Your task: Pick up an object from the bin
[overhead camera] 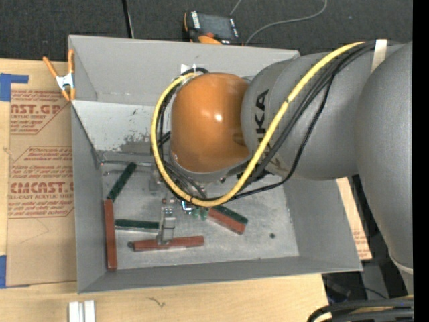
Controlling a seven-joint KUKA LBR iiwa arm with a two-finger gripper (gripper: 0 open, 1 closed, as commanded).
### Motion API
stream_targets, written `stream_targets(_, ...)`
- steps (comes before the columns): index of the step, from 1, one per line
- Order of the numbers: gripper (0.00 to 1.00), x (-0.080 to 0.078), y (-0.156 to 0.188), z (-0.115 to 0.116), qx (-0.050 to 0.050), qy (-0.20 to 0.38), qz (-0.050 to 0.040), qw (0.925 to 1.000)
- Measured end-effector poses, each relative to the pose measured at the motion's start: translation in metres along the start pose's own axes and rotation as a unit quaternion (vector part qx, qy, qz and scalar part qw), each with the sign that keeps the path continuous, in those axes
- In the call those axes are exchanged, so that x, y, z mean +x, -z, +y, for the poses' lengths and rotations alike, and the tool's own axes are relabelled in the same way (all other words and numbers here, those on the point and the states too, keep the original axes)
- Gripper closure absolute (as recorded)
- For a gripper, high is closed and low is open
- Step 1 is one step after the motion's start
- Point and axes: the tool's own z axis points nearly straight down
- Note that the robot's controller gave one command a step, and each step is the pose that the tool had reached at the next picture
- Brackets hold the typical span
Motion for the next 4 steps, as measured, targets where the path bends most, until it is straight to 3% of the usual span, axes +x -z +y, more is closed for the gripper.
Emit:
stream_targets(1, 0.0, 0.013, -0.107, -0.001, 0.001, 0.108, -0.0002, 0.9942)
stream_targets(2, 0.0, 0.006, -0.128, -0.043, 0.0, 0.123, -0.005, 0.9924)
stream_targets(3, 0.0, 0.011, -0.127, -0.065, -0.001, 0.077, -0.0072, 0.997)
stream_targets(4, 0.0, 0.017, -0.126, -0.079, -0.001, 0.097, -0.0087, 0.9952)
